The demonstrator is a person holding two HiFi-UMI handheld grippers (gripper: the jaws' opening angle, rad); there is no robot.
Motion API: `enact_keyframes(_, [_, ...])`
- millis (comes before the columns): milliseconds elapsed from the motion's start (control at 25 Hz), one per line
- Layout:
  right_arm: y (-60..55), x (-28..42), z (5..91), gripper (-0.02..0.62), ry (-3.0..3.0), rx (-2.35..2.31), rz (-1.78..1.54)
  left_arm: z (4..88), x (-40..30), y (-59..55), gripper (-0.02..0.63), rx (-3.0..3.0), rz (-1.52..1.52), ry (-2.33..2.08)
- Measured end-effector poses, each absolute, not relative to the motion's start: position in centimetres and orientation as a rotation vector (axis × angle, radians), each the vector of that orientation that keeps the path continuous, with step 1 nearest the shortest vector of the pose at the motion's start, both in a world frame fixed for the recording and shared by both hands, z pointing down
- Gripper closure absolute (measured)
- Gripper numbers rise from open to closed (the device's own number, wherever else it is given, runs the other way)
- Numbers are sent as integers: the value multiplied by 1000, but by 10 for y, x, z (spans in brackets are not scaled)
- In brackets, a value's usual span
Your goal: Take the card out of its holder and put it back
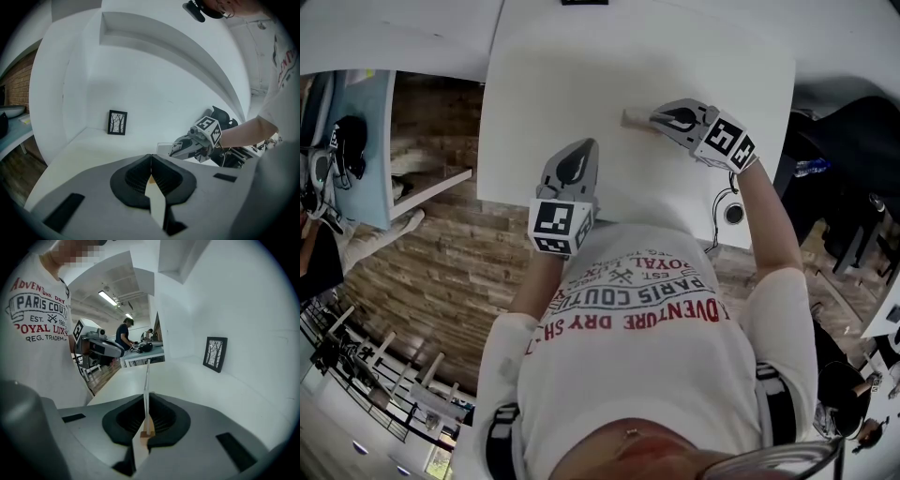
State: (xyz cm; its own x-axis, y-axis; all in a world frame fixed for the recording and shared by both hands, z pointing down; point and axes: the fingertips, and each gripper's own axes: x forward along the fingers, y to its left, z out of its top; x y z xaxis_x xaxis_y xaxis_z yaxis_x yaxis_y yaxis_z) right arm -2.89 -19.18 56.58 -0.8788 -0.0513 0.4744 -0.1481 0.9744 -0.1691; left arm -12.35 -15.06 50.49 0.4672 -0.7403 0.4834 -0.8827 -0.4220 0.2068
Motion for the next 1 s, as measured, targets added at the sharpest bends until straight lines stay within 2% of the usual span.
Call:
enact_keyframes(560, [-198, -26, 572, 556, -2663, 239, 364, 510, -123, -144, 581, 2315, 498, -1342])
enact_keyframes(720, [-206, -23, 557, 448, -2705, 317, 356, 507, -120, -140, 581, 2331, 502, -1333])
enact_keyframes(1000, [-217, -18, 506, 443, -2798, 535, 329, 489, -124, -153, 581, 2412, 500, -1359])
